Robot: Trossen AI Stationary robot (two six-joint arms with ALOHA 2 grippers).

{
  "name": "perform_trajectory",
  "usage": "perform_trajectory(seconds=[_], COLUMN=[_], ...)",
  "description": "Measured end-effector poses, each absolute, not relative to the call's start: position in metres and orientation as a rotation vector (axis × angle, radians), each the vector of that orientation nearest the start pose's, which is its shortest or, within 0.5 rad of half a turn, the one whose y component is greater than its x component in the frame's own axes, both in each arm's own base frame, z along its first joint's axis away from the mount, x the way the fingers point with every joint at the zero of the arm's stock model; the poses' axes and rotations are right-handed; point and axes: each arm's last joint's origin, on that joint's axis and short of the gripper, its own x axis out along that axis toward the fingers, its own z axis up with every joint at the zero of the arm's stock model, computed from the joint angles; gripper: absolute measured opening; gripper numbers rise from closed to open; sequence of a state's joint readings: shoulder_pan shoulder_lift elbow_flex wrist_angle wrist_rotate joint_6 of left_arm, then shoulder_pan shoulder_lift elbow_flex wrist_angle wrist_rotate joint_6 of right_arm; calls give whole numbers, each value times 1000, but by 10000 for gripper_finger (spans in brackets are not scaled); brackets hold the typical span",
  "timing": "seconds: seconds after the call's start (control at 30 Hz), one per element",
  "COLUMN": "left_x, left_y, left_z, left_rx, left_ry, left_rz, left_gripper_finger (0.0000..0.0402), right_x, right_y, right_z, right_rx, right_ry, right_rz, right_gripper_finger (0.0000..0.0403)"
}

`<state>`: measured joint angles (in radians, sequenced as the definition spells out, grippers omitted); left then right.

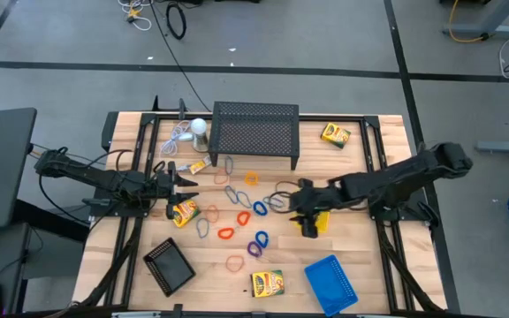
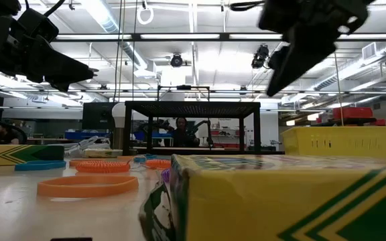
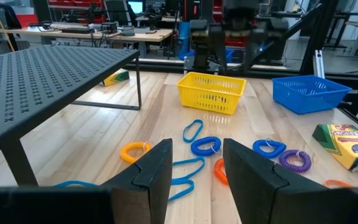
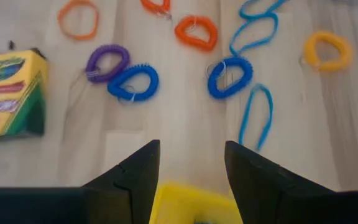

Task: Pick & Place Office Desk Supplies
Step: Put the blue spring keychain into the yellow basket

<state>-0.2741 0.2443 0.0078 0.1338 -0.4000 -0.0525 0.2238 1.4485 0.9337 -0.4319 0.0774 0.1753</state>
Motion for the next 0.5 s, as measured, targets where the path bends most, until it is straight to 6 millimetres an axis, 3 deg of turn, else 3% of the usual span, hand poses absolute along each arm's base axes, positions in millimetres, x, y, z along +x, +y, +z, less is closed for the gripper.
perform_trajectory(seconds=[0.27, 0.5], left_x=[109, 109], left_y=[-19, -19], left_z=[159, 159], left_rx=[-21, -21], left_ry=[86, 85], left_rz=[128, 128], left_gripper_finger=[149, 149], right_x=[337, 363], right_y=[61, 50], right_z=[198, 173], right_rx=[-164, -264], right_ry=[1066, 1121], right_rz=[102, 142], right_gripper_finger=[187, 187])
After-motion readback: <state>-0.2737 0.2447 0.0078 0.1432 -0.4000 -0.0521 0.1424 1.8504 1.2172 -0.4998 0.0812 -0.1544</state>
